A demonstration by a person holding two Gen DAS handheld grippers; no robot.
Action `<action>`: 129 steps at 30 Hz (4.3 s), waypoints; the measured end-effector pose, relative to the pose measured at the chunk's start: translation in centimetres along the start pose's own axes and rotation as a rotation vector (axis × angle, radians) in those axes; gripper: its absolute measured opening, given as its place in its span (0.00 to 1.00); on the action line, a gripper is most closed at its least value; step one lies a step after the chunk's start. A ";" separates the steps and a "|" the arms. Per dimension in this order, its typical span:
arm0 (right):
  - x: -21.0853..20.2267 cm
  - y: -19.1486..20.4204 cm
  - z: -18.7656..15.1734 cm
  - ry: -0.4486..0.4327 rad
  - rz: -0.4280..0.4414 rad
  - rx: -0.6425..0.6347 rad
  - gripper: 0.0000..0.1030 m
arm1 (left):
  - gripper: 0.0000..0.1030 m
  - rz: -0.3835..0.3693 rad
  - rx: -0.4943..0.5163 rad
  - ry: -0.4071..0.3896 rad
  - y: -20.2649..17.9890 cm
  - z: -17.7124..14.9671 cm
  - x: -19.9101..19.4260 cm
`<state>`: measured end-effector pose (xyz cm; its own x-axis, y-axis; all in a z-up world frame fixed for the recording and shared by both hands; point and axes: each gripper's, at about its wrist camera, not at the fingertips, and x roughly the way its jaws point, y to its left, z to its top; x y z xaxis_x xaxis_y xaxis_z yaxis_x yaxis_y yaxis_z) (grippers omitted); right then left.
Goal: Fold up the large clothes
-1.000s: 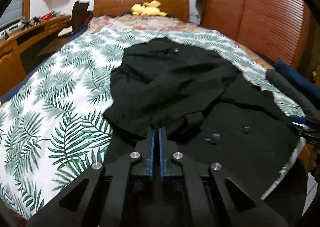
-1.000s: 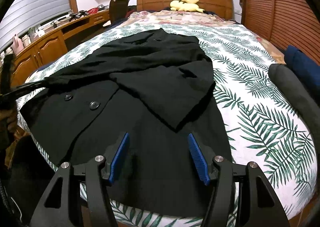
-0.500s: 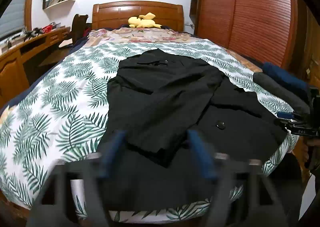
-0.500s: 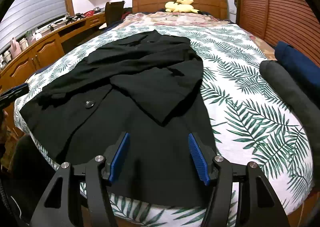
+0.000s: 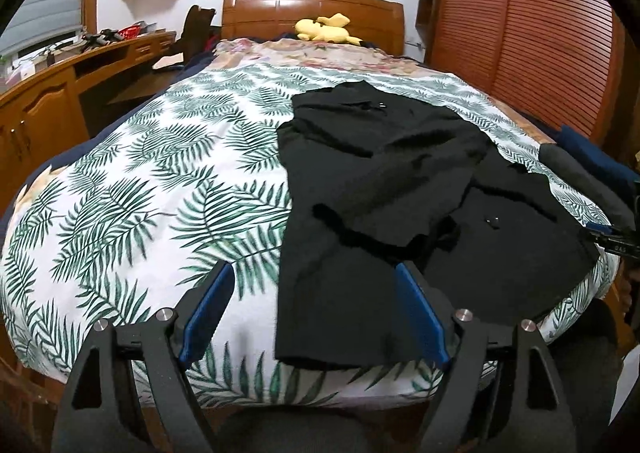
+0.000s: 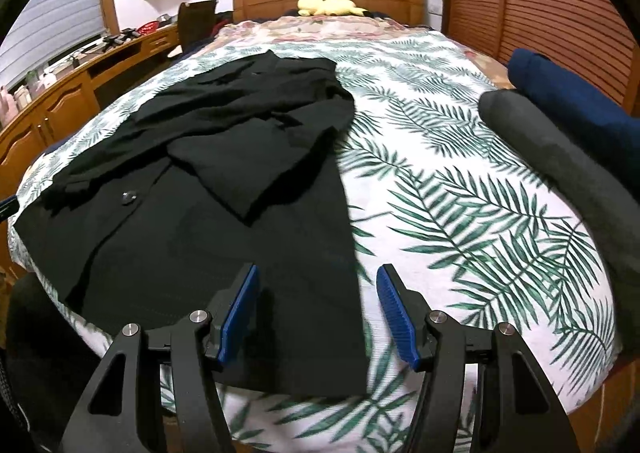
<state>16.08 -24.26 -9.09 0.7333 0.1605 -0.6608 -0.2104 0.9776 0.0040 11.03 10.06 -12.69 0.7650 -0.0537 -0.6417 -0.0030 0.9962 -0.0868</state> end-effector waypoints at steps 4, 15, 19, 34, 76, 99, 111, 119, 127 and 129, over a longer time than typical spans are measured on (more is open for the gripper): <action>0.2 -0.4 -0.2 0.015 -0.004 0.009 0.61 | 0.80 0.008 -0.006 0.007 0.4 -0.4 0.2; 0.6 -0.3 0.0 0.038 0.055 -0.014 0.39 | 0.81 0.024 -0.018 0.036 0.8 -1.6 1.3; -0.3 0.5 0.3 0.011 0.093 -0.032 0.34 | 0.81 0.025 -0.024 0.048 1.1 -1.9 1.6; 0.3 1.0 0.0 0.031 0.052 -0.068 0.34 | 0.48 -0.020 -0.003 0.074 0.7 -3.3 1.5; -5.2 1.7 4.7 -0.085 0.179 -0.100 0.04 | 0.05 -0.061 0.042 -0.117 -1.9 2.5 -6.5; -26.6 1.5 -0.6 -0.402 0.193 -0.187 0.04 | 0.04 -0.021 0.075 -0.432 -1.9 6.9 -22.6; -15.6 1.3 4.1 -0.327 0.163 -0.151 0.04 | 0.04 0.010 0.100 -0.284 -1.3 10.8 -13.0; -7.2 0.9 10.1 -0.271 0.144 -0.094 0.04 | 0.04 0.057 0.127 -0.228 -1.3 15.3 -6.2; 0.7 1.2 17.7 -0.253 0.103 -0.034 0.04 | 0.05 0.075 0.111 -0.226 -1.4 19.5 -0.5; 2.4 1.7 19.5 -0.243 0.084 -0.032 0.04 | 0.05 0.090 0.121 -0.224 -1.6 20.5 0.7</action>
<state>30.05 -19.56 3.94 0.8456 0.2725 -0.4589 -0.2946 0.9553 0.0245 24.76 9.85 2.56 0.8885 0.0388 -0.4573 -0.0111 0.9979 0.0630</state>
